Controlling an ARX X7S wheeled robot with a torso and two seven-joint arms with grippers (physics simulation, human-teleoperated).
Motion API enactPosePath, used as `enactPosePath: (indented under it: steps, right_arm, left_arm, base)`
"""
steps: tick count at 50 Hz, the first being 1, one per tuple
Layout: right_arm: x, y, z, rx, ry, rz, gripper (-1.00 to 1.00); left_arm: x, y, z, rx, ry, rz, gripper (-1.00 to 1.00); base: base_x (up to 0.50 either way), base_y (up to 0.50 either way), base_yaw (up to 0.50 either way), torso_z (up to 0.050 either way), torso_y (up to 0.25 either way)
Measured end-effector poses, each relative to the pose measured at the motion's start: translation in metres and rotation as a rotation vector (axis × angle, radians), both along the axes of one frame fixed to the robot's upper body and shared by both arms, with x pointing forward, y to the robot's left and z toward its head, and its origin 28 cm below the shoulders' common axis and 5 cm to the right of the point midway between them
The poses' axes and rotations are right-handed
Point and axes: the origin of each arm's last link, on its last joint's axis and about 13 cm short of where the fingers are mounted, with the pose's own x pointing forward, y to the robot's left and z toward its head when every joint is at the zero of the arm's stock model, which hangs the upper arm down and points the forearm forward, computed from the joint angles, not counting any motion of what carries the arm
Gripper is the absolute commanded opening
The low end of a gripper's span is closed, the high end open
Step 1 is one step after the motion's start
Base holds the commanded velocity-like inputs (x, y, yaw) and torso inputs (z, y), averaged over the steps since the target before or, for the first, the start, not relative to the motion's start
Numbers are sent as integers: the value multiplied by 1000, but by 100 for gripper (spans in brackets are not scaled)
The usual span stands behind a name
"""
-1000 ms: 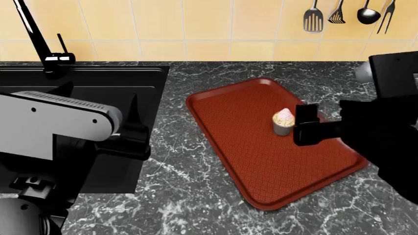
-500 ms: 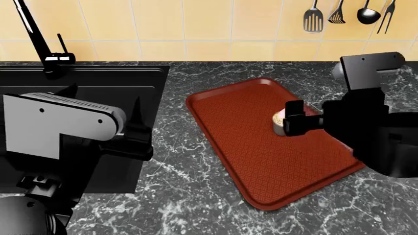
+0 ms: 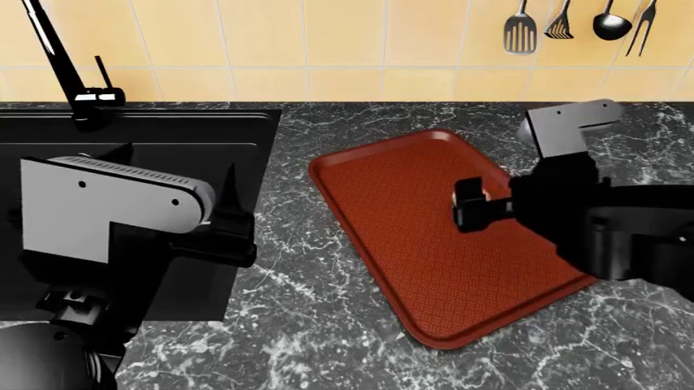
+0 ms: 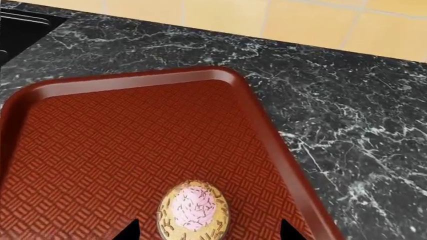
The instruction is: Move the fresh-baked cupcake off the tray onto the counter, and place the bowl used for mixing into the sink.
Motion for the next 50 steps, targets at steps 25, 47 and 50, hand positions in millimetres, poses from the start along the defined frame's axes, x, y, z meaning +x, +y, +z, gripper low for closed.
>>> enactPosePath:
  steps: [25,47,50]
  right_arm:
    - [7,4,-15,-25,47,44,100]
    - [18,6,-25,-28,43,16,100]
    - [19,6,-28,-30,48,14,100]
  left_arm:
    - [2,-1,0,8,1,1,100]
    - [3,-1,0,13,3,1,100]
    - [4,-1,0,13,4,1,100]
  base:
    - [0,0,0,0,0]
    - [0,0,0,0,0]
    - [0,0,0,0,0]
